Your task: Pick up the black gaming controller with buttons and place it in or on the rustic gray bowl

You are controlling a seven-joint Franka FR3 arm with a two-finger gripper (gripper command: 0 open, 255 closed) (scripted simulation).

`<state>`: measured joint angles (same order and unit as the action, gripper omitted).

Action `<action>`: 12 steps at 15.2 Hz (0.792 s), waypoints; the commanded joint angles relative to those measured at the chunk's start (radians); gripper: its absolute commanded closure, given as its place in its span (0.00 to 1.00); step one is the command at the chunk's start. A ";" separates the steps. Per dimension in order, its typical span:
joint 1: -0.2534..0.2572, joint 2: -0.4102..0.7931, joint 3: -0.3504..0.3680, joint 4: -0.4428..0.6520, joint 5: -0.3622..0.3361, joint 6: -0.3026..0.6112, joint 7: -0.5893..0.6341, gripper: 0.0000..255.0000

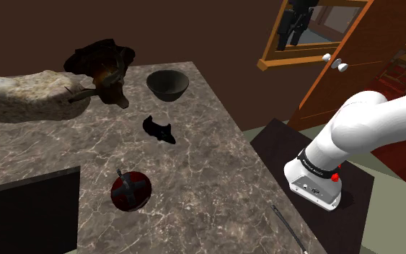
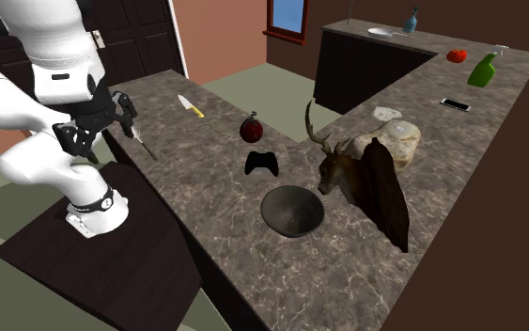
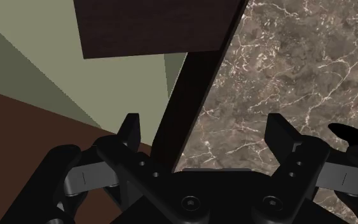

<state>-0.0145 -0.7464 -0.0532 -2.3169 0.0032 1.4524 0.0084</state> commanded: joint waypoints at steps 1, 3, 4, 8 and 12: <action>0.000 0.000 0.000 0.000 0.000 0.000 0.000 0.00; 0.016 0.024 0.033 -0.018 0.023 0.048 0.029 0.00; 0.024 0.038 0.050 -0.025 0.035 0.073 0.044 0.00; 0.056 0.106 0.116 -0.043 0.074 0.172 0.100 0.00; 0.084 0.192 0.182 -0.040 0.104 0.269 0.155 0.00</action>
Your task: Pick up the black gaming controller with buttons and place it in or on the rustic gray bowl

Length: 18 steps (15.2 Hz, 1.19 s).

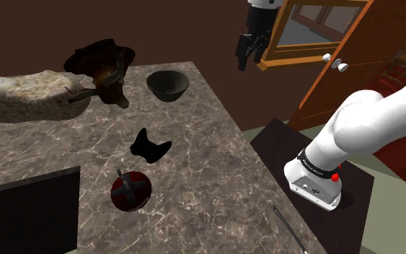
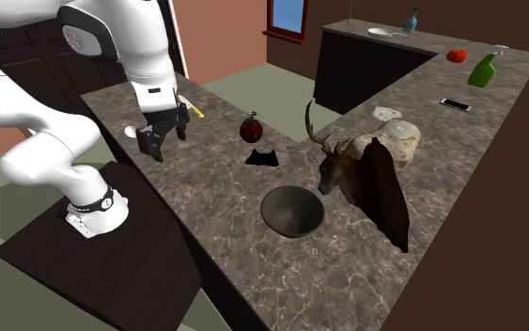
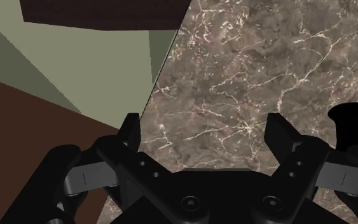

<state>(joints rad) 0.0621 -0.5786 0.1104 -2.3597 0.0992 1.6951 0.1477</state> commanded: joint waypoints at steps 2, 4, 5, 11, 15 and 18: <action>0.021 0.073 0.050 0.011 0.018 0.074 0.044 0.00; 0.033 0.126 0.082 0.025 0.024 0.121 0.072 0.00; 0.038 0.153 0.098 0.033 0.026 0.143 0.087 0.00; 0.066 0.335 0.188 0.110 0.007 0.266 0.182 0.00; 0.085 0.470 0.240 0.185 -0.036 0.331 0.256 0.00; 0.104 0.577 0.271 0.254 -0.083 0.369 0.316 0.00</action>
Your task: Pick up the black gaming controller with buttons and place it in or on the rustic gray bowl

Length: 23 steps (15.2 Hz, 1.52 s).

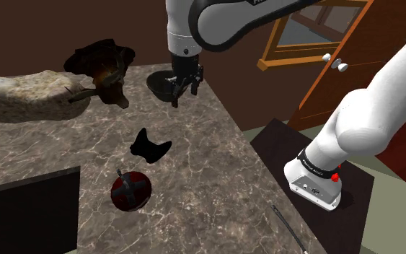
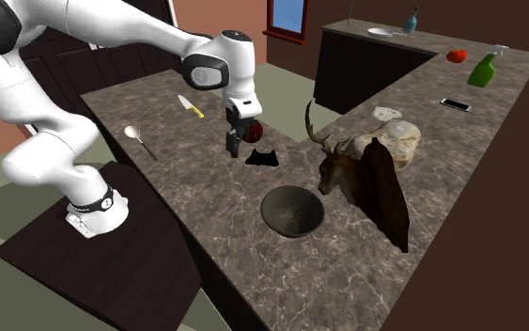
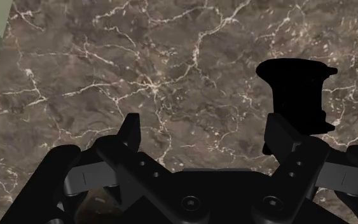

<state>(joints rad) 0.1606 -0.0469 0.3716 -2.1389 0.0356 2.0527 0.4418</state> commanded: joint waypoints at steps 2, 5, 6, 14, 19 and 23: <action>0.022 0.119 0.025 0.086 -0.057 0.031 0.063 0.00; 0.056 0.232 0.038 0.174 -0.119 0.048 0.123 0.00; 0.069 0.270 0.040 0.206 -0.140 0.052 0.142 0.00; 0.117 0.407 0.030 0.276 -0.213 0.110 0.201 0.00; 0.120 0.425 0.026 0.263 -0.223 0.138 0.207 0.00; 0.120 0.425 0.026 0.263 -0.223 0.138 0.207 0.00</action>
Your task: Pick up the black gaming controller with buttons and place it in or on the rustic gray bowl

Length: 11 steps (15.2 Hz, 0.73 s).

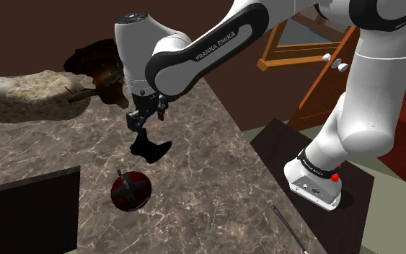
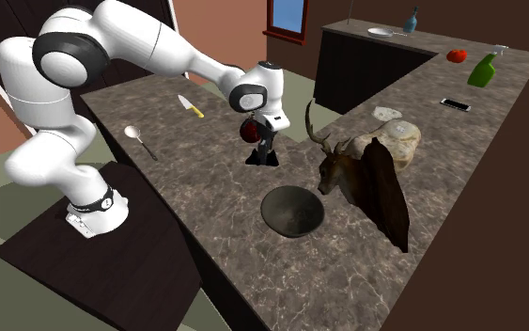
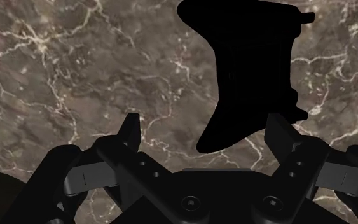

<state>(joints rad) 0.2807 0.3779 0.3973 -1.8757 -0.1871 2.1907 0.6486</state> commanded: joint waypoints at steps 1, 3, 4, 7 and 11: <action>0.000 0.000 0.000 0.000 0.000 0.000 0.000 0.00; 0.000 0.000 0.000 0.000 0.000 0.000 0.000 1.00; 0.000 0.000 0.000 0.000 0.000 0.000 0.000 1.00; 0.000 0.000 0.000 0.000 0.000 0.000 0.000 1.00; 0.000 0.000 0.000 0.000 0.000 0.000 0.000 1.00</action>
<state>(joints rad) 0.2807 0.3779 0.3973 -1.8757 -0.1871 2.1907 0.6486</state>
